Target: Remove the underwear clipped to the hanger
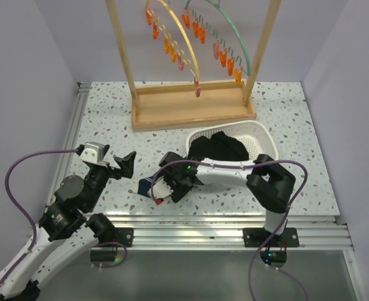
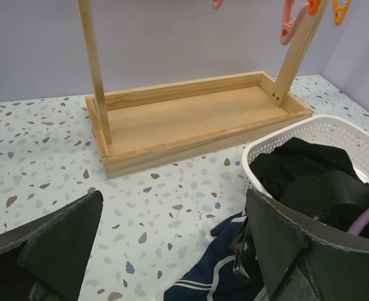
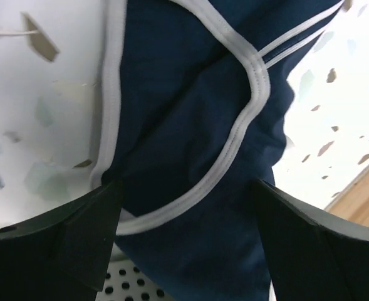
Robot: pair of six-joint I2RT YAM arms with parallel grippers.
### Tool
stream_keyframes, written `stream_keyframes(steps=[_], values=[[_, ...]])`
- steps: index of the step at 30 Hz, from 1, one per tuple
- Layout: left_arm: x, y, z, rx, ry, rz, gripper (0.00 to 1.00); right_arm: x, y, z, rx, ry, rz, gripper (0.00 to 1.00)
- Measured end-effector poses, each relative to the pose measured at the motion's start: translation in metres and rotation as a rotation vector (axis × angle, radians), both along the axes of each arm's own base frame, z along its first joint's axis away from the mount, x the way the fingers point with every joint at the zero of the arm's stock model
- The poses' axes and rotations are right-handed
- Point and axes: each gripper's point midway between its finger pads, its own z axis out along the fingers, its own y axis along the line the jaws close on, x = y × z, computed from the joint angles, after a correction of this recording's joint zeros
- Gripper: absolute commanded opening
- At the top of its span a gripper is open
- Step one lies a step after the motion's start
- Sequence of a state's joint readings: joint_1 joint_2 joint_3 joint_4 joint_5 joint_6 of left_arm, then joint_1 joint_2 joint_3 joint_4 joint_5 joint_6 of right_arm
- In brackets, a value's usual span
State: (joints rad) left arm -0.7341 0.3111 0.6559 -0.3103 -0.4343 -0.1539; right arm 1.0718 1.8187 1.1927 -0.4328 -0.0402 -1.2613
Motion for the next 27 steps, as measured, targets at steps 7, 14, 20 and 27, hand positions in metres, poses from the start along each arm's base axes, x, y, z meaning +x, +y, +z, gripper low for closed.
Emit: stream_keyframes(steps=[7,14,20,27], values=[[0.0,0.0,0.0,0.001,0.001,0.0,1.0,0.014,0.01,-0.015,-0.015,0.008,-0.103,0.29],[-0.001,0.001,0.002,-0.006,-0.006,0.0,1.0,0.007,0.015,-0.005,0.044,0.099,-0.191,0.0],[-0.003,0.003,0.003,-0.012,-0.013,0.001,1.0,0.013,0.021,0.099,0.286,0.232,-0.287,0.0],[-0.002,0.003,0.003,-0.012,-0.013,0.003,1.0,0.04,-0.064,0.286,0.757,0.163,-0.446,0.0]])
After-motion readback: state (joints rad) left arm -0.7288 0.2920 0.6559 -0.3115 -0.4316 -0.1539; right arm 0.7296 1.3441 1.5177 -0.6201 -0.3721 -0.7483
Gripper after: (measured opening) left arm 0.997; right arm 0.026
